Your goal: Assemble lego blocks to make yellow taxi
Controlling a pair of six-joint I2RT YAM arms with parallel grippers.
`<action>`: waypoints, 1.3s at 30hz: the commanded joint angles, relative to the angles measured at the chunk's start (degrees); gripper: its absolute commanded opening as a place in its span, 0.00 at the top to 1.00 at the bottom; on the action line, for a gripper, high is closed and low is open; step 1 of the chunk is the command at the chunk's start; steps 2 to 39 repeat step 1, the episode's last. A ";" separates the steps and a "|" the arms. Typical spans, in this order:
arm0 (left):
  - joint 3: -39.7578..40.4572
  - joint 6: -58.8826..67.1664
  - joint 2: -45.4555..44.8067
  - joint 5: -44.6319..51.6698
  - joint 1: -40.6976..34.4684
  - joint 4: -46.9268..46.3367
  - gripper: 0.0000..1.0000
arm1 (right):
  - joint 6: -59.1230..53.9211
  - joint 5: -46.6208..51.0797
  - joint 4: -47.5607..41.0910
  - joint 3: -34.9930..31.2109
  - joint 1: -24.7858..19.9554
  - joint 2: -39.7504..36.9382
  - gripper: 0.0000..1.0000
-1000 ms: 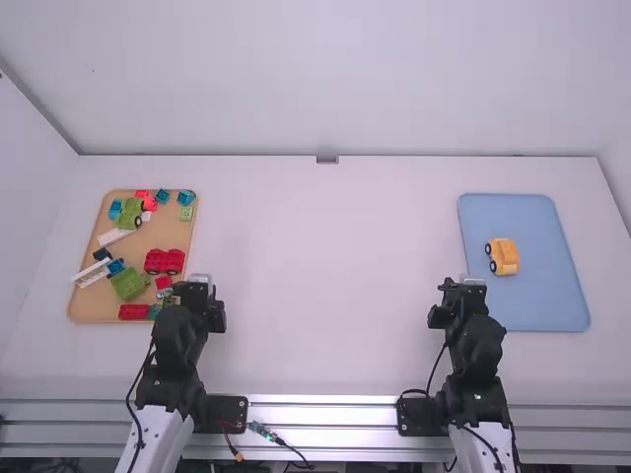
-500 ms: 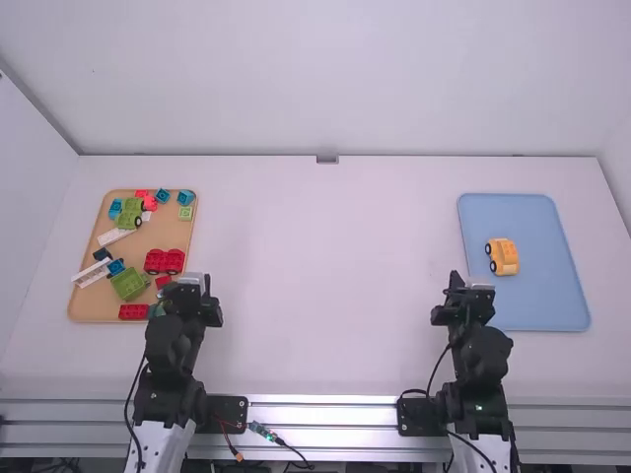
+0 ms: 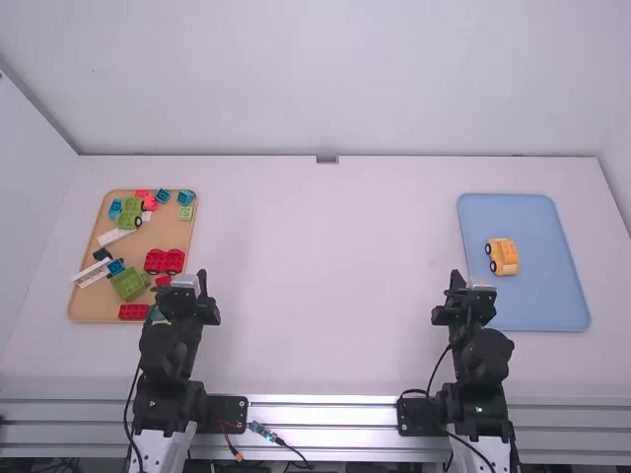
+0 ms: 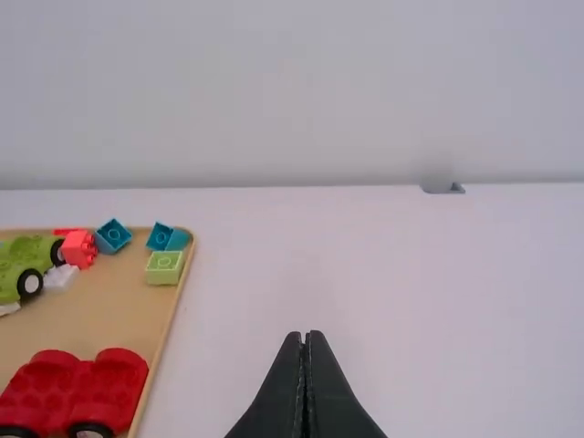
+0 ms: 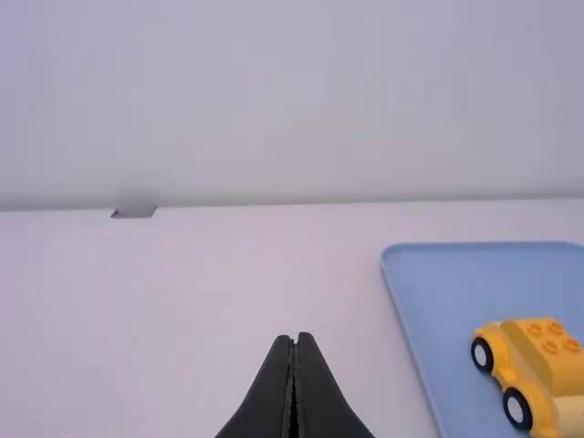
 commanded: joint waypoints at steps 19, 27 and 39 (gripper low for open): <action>-0.43 0.05 -0.47 -0.14 0.05 -0.45 1.00 | 0.27 0.12 -0.32 -0.67 -0.03 -0.51 1.00; -0.43 0.05 -0.47 -0.14 0.05 -0.45 1.00 | 0.27 0.12 -0.32 -0.67 -0.03 -0.51 1.00; -0.43 0.05 -0.47 -0.14 0.05 -0.45 1.00 | 0.27 0.12 -0.32 -0.67 -0.03 -0.51 1.00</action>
